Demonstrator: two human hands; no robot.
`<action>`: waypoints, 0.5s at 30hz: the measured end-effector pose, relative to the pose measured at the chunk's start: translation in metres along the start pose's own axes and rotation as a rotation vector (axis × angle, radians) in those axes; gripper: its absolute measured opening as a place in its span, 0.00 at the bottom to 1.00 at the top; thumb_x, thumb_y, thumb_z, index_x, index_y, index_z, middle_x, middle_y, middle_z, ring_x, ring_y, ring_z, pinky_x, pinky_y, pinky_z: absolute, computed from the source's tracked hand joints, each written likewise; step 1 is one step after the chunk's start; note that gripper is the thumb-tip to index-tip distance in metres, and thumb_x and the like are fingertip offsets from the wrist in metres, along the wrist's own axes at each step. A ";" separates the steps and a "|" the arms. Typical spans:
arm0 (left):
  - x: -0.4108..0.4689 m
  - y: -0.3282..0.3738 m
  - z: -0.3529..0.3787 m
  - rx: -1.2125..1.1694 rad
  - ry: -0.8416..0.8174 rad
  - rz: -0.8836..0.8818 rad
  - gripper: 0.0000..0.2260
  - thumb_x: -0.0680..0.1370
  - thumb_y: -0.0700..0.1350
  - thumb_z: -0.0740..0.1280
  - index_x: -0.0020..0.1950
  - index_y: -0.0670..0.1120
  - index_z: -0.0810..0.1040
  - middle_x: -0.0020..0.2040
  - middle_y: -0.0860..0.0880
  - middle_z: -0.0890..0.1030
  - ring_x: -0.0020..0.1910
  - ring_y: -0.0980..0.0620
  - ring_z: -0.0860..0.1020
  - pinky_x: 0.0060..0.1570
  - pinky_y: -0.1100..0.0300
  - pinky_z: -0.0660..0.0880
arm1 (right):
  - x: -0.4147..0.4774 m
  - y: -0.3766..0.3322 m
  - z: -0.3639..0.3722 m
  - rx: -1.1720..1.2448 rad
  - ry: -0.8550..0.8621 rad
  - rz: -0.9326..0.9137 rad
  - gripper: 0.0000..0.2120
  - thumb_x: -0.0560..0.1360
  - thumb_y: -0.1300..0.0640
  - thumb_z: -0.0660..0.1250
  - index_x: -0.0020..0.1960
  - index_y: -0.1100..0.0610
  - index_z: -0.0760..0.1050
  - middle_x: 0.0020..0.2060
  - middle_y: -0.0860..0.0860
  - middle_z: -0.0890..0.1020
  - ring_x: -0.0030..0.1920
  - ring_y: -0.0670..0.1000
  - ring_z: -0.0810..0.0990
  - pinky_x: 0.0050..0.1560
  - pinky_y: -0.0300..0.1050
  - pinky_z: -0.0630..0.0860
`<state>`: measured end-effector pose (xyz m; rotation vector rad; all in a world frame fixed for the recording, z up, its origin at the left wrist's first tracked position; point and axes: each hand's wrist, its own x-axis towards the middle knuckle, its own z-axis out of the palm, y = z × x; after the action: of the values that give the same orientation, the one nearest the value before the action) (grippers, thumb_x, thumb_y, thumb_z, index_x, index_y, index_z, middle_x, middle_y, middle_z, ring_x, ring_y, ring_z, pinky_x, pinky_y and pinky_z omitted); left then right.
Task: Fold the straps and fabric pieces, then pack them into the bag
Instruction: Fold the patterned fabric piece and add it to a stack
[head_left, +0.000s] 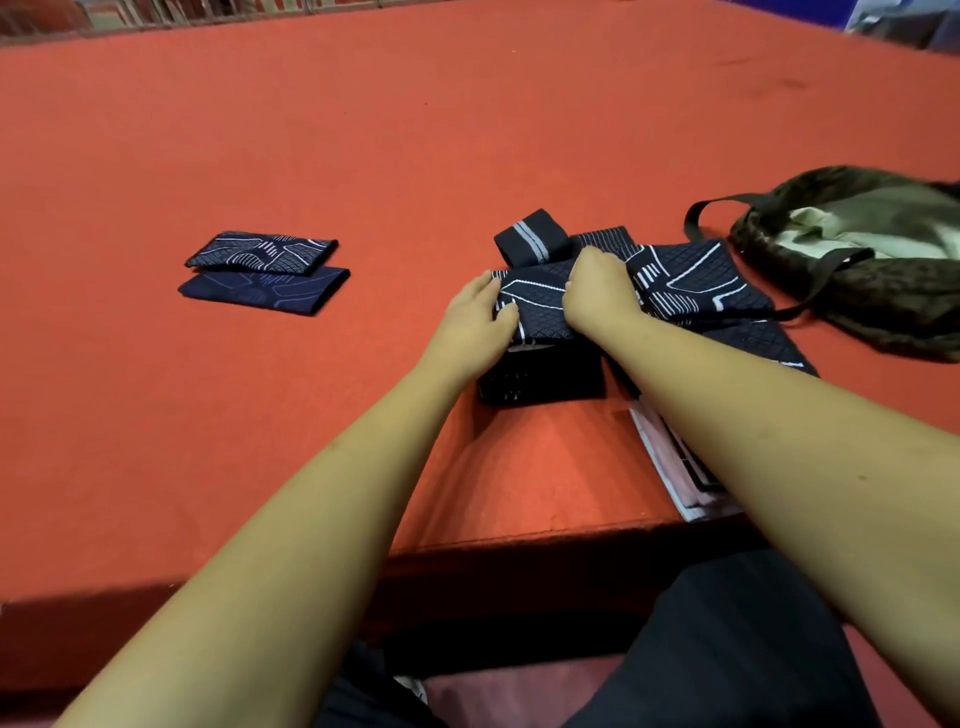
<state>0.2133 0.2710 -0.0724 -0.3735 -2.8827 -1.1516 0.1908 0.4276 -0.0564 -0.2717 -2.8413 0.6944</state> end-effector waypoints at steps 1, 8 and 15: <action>-0.001 -0.001 0.003 0.003 0.006 0.000 0.22 0.82 0.45 0.58 0.76 0.42 0.66 0.78 0.42 0.62 0.78 0.49 0.58 0.74 0.62 0.52 | -0.001 0.001 0.001 -0.016 -0.004 -0.011 0.08 0.77 0.66 0.62 0.55 0.65 0.72 0.57 0.64 0.77 0.59 0.64 0.75 0.50 0.49 0.70; 0.002 -0.012 -0.042 0.010 0.199 -0.058 0.16 0.81 0.49 0.63 0.64 0.41 0.77 0.63 0.42 0.77 0.65 0.46 0.73 0.60 0.62 0.64 | 0.005 -0.037 -0.033 0.024 0.053 -0.095 0.04 0.73 0.63 0.60 0.41 0.61 0.72 0.48 0.66 0.75 0.52 0.65 0.72 0.51 0.51 0.69; -0.017 -0.090 -0.140 0.020 0.340 -0.341 0.10 0.76 0.42 0.63 0.50 0.40 0.82 0.51 0.40 0.83 0.54 0.42 0.80 0.53 0.53 0.74 | 0.007 -0.146 -0.008 0.232 -0.083 -0.149 0.11 0.71 0.64 0.60 0.31 0.58 0.64 0.32 0.59 0.67 0.39 0.59 0.66 0.39 0.45 0.64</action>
<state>0.1990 0.1092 -0.0329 0.3010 -2.7113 -1.0922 0.1670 0.3053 0.0206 0.0062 -2.7847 1.0118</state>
